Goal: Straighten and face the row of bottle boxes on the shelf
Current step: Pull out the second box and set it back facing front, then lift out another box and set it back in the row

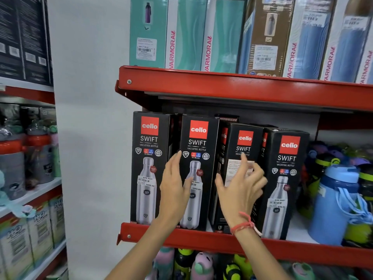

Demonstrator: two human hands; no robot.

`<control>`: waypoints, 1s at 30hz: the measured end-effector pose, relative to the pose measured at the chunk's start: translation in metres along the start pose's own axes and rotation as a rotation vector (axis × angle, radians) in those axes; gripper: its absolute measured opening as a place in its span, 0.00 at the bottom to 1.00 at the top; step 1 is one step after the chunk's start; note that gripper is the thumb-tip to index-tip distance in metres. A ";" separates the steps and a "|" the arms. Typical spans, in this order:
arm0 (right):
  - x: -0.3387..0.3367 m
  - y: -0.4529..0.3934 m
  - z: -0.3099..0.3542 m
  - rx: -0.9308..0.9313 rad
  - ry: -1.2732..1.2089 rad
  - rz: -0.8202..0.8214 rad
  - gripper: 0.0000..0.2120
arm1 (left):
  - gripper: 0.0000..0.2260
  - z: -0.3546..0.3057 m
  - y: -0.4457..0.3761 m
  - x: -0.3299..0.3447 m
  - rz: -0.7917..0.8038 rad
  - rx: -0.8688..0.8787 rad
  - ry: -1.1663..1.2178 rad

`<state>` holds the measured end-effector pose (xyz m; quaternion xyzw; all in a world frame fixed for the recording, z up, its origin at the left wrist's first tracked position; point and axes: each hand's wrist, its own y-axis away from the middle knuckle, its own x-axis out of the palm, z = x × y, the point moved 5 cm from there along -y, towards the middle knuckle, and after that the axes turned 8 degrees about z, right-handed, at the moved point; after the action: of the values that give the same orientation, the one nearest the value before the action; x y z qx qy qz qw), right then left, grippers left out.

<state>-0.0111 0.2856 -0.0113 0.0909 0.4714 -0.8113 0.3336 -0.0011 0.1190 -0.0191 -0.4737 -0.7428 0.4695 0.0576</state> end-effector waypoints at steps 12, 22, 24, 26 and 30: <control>-0.010 0.018 -0.024 0.054 -0.315 0.182 0.55 | 0.19 -0.031 0.013 0.005 -0.036 0.075 0.043; -0.082 0.023 -0.031 -0.218 -0.689 0.415 0.52 | 0.28 -0.057 0.012 0.027 0.519 -0.058 0.488; -0.086 0.019 -0.035 -0.239 -0.745 0.544 0.52 | 0.28 -0.059 0.017 0.028 0.625 -0.053 0.516; -0.084 0.014 -0.041 -0.246 -0.742 0.625 0.52 | 0.30 -0.062 0.020 0.026 0.611 -0.065 0.533; -0.075 -0.002 -0.047 -0.235 -0.753 0.761 0.50 | 0.34 -0.064 0.018 0.031 0.450 -0.031 0.402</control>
<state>0.0373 0.3591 -0.0007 -0.0793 0.3406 -0.5516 0.7572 0.0277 0.1854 -0.0090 -0.7108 -0.5998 0.3560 0.0908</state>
